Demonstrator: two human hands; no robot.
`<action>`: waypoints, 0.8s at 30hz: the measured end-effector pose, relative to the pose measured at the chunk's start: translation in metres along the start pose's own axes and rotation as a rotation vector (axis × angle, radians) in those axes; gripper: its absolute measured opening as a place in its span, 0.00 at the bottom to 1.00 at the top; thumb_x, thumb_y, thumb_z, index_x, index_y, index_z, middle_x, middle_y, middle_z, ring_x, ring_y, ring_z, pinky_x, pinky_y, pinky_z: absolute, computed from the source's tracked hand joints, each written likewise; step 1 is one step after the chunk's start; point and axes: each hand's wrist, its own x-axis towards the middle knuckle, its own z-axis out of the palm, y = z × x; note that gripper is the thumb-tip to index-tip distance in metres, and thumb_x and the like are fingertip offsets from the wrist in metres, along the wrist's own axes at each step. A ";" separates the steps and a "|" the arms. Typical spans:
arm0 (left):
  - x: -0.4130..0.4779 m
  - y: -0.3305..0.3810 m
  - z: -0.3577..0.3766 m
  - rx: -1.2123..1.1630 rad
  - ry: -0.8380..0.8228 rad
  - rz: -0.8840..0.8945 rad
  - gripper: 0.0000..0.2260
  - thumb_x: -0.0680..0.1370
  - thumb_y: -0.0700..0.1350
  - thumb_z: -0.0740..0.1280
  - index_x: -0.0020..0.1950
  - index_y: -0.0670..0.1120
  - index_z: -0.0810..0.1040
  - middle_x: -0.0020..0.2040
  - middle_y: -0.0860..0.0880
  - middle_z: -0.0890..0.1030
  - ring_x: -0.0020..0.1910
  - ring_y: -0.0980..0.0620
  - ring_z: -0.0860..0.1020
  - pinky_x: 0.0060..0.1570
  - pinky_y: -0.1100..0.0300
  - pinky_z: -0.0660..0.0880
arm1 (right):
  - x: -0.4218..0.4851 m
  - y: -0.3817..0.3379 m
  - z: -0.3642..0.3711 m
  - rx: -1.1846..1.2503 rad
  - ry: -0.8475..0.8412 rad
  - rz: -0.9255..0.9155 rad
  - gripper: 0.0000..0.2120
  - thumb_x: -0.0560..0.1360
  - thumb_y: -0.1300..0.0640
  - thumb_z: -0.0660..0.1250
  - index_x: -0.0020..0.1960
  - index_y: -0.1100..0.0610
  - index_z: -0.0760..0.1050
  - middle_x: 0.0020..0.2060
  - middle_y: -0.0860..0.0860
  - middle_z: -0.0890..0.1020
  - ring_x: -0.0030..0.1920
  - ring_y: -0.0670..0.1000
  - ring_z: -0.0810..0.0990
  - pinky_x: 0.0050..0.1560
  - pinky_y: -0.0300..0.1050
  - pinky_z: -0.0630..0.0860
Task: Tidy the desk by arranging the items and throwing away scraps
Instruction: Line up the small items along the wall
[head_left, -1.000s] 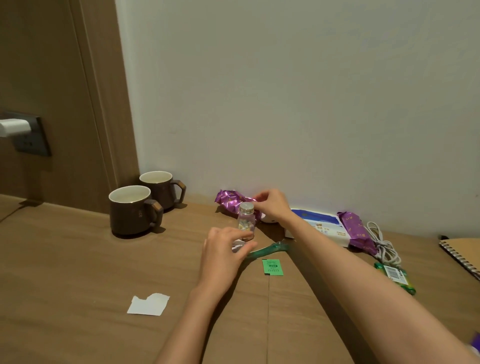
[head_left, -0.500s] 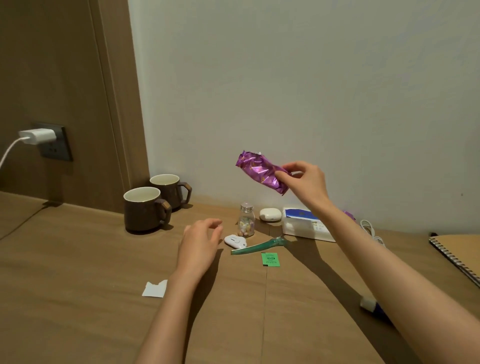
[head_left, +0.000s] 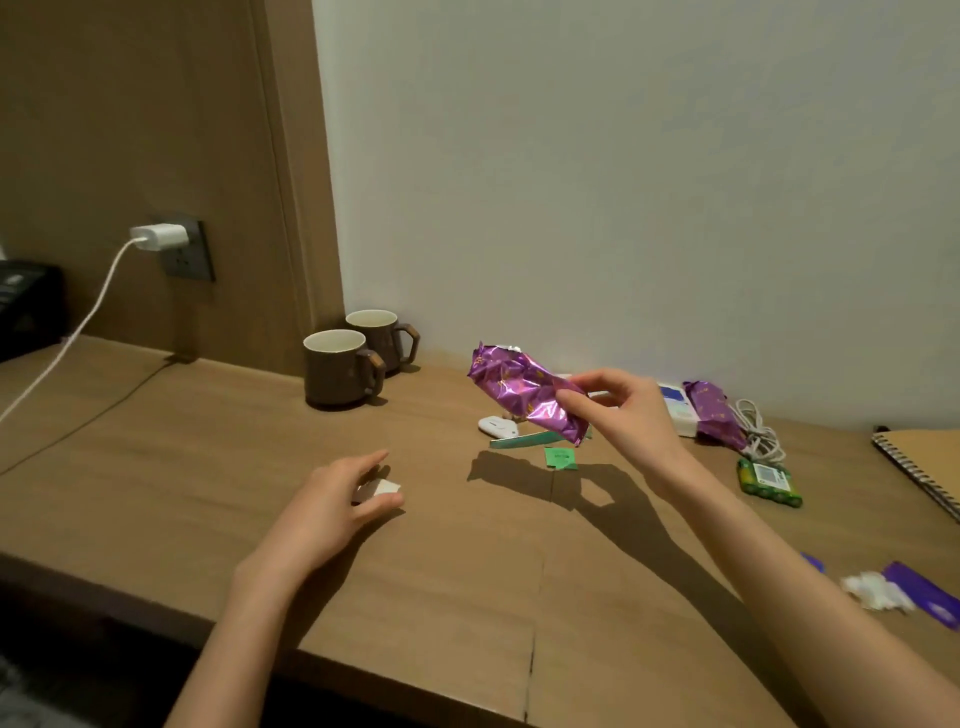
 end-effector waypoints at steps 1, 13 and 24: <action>-0.003 -0.002 0.001 0.008 -0.002 0.000 0.28 0.75 0.52 0.68 0.73 0.53 0.64 0.70 0.51 0.71 0.67 0.52 0.70 0.63 0.57 0.69 | -0.004 0.001 0.003 0.009 -0.007 0.009 0.07 0.73 0.56 0.72 0.50 0.55 0.81 0.45 0.51 0.84 0.47 0.49 0.82 0.38 0.36 0.77; -0.011 -0.004 -0.005 -0.040 0.097 0.064 0.14 0.74 0.46 0.69 0.60 0.51 0.78 0.54 0.54 0.80 0.46 0.62 0.74 0.40 0.71 0.70 | -0.043 -0.012 0.008 0.051 -0.008 0.040 0.09 0.73 0.57 0.71 0.52 0.57 0.81 0.47 0.52 0.83 0.46 0.46 0.81 0.36 0.30 0.77; -0.136 0.009 -0.041 -0.420 0.173 0.068 0.05 0.76 0.48 0.66 0.49 0.51 0.80 0.43 0.53 0.83 0.37 0.56 0.81 0.34 0.67 0.76 | -0.144 -0.057 0.037 0.095 -0.272 -0.073 0.03 0.74 0.57 0.69 0.46 0.52 0.76 0.41 0.46 0.82 0.40 0.45 0.81 0.36 0.38 0.80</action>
